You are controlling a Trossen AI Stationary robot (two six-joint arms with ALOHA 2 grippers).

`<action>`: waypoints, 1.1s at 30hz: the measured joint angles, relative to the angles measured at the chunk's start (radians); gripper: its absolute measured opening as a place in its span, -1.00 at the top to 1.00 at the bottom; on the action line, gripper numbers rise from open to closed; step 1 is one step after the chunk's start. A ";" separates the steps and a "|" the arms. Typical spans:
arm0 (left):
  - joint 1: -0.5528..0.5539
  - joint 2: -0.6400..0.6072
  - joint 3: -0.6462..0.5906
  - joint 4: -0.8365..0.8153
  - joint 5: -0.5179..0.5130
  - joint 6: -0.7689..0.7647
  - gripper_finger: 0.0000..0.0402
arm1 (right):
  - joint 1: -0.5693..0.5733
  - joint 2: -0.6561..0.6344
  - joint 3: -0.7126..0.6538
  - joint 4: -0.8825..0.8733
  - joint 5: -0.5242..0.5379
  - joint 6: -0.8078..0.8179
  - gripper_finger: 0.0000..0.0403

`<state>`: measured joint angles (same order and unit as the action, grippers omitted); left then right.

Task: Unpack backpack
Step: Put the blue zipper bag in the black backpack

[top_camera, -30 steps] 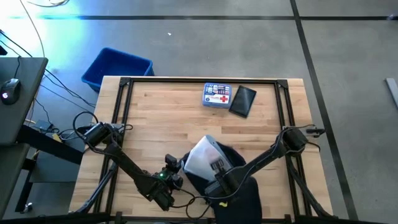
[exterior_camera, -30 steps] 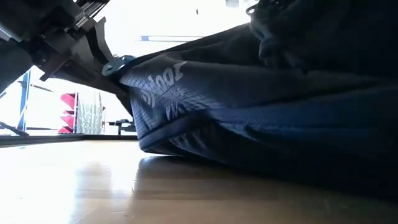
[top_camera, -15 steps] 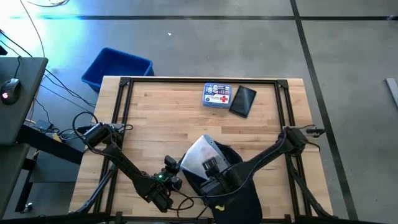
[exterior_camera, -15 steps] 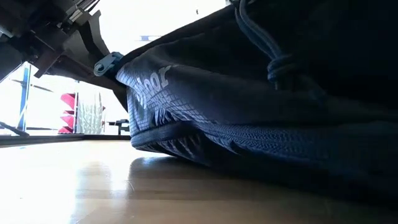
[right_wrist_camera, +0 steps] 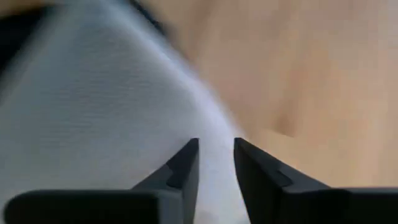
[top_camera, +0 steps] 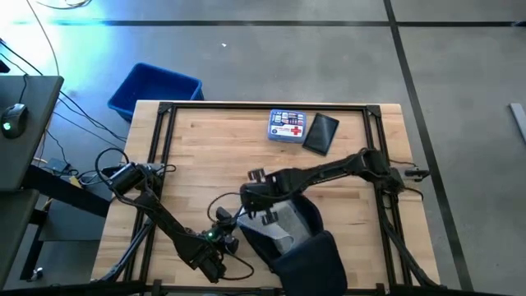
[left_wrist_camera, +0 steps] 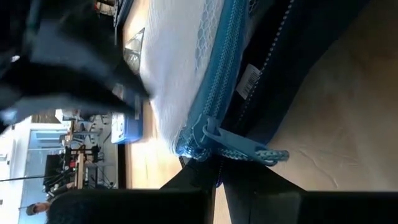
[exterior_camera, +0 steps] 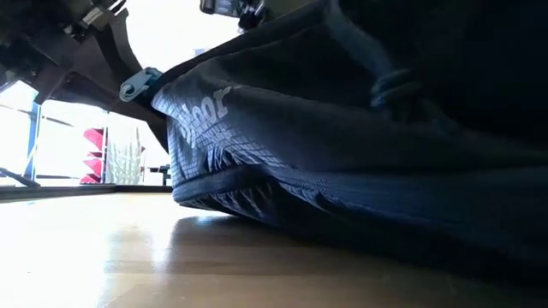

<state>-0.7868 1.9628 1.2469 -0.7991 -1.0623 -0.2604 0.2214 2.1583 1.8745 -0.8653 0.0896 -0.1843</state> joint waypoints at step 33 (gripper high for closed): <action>0.164 -0.046 -0.059 -0.205 -0.262 0.136 0.95 | 0.143 0.013 -0.254 0.449 0.170 0.184 1.00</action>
<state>-0.6228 1.9167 1.1877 -1.0041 -1.3245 -0.1248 0.3646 2.1712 1.6203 -0.4160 0.2598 0.0001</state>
